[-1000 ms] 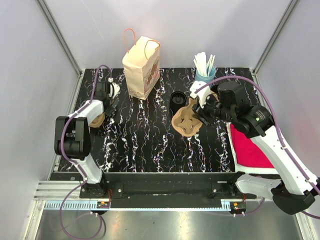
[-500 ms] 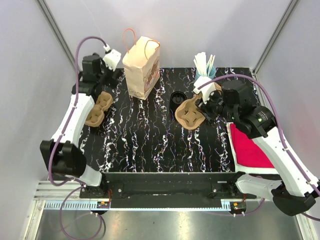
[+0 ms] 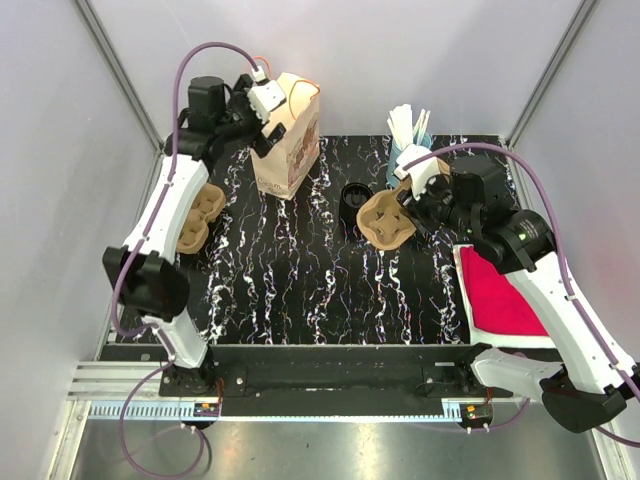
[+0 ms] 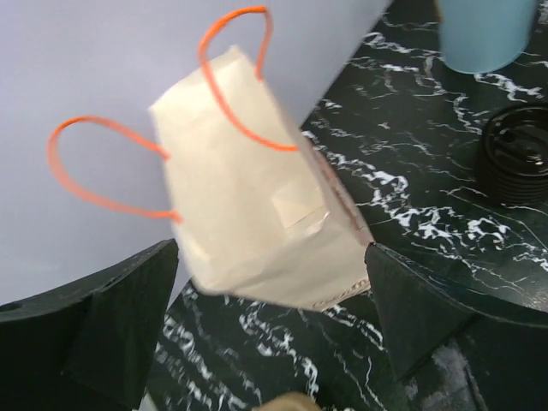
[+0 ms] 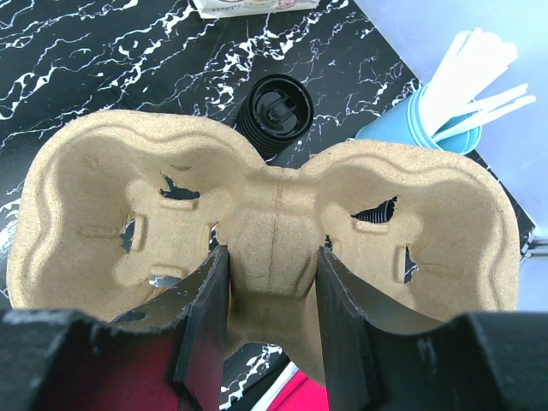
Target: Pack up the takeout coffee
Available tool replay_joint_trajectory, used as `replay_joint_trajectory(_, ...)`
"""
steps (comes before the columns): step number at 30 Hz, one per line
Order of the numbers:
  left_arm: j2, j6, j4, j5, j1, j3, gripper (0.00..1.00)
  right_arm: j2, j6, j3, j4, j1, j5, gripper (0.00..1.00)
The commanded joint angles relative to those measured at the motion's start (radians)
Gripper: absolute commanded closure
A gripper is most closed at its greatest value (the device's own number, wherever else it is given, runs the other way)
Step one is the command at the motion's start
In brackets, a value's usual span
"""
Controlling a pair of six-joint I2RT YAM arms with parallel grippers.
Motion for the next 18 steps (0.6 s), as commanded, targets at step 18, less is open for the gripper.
replay_joint_trajectory(18,0.268,0.122,-0.144,0.125,-0.009,0.241,0.13,0.013,0.004,0.029,0.06,-0.036,-0.022,0.64)
